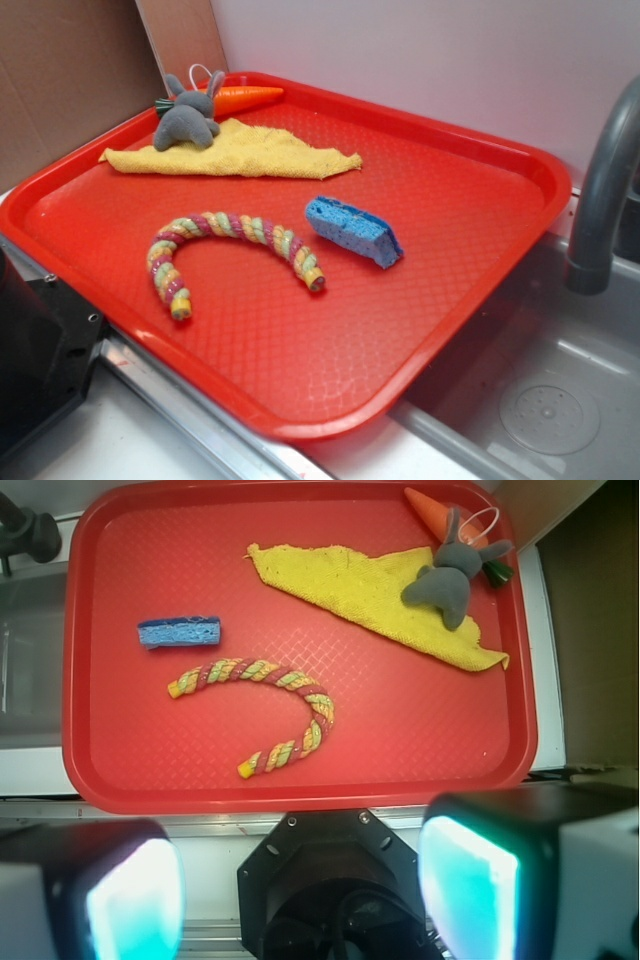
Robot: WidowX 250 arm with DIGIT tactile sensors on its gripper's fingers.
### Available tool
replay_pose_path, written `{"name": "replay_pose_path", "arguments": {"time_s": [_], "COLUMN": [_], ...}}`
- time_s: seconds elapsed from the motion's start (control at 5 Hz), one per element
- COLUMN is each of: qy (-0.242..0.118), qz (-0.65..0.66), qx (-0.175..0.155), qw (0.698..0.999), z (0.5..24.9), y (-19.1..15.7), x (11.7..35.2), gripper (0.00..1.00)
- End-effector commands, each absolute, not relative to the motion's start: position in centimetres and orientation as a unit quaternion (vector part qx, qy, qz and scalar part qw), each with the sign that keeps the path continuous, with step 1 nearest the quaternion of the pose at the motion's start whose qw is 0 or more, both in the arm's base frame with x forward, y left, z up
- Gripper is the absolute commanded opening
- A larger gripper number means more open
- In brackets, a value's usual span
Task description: Grab the gray animal.
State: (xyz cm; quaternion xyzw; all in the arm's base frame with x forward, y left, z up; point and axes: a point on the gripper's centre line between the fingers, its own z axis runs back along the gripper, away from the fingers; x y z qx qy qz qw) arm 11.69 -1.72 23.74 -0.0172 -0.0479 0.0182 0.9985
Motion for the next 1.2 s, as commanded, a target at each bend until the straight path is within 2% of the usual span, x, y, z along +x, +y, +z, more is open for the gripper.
{"name": "replay_pose_path", "arguments": {"time_s": [0.0, 0.2, 0.4, 0.6, 1.0], "qy": [-0.048, -0.088, -0.108, -0.149, -0.159], "qz": [0.018, 0.142, 0.212, 0.275, 0.313], "qx": [-0.017, -0.034, -0.058, -0.052, -0.011], "qw": [0.999, 0.985, 0.970, 0.948, 0.936], "z": [23.7, 22.8, 21.2, 19.4, 15.8], "y": [-1.7, -0.3, 1.6, 4.1, 10.0], "x": [11.7, 13.3, 15.3, 17.4, 21.4], "gripper": [1.00, 1.00, 1.00, 1.00, 1.00]}}
